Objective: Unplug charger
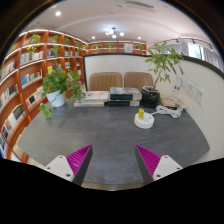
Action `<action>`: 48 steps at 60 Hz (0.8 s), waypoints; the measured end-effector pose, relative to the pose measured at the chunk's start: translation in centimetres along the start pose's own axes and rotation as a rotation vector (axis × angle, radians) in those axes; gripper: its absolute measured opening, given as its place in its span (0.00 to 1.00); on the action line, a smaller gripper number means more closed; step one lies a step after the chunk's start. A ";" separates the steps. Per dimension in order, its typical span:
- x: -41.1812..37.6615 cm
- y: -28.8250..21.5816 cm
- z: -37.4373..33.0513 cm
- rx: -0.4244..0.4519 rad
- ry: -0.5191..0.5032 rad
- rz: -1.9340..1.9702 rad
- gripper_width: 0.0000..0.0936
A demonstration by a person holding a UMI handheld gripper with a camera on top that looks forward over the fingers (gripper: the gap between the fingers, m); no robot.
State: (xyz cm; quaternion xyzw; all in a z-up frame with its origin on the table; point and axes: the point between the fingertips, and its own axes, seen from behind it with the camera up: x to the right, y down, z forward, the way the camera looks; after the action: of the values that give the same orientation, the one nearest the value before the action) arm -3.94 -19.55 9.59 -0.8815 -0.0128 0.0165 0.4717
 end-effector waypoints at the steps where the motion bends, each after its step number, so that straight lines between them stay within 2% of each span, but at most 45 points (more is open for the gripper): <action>1: 0.9 0.0 0.9 -0.001 0.009 0.001 0.92; 9: 7.2 -0.7 7.1 -0.035 0.058 -0.008 0.90; 14: 10.2 -2.3 10.9 -0.023 0.079 -0.020 0.89; 22: 12.8 -4.8 17.1 -0.010 0.070 -0.056 0.89; 26: 13.1 -5.9 19.7 0.001 0.044 -0.051 0.86; 30: 13.6 -7.1 21.7 0.019 0.035 -0.061 0.76; 33: 13.8 -7.7 22.8 0.036 0.039 -0.051 0.63; 37: 14.2 -7.4 23.8 0.015 0.041 -0.032 0.46; 40: 13.4 -7.5 24.1 0.018 0.002 -0.009 0.34; 41: 13.3 -7.6 24.1 0.023 -0.005 0.000 0.26; 42: 13.9 -7.7 24.2 0.026 0.014 0.004 0.14; 48: 14.0 -7.6 24.1 0.022 0.034 -0.015 0.09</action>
State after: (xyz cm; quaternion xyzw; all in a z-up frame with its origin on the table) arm 9.01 5.24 2.31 -0.8764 -0.0111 -0.0018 0.4815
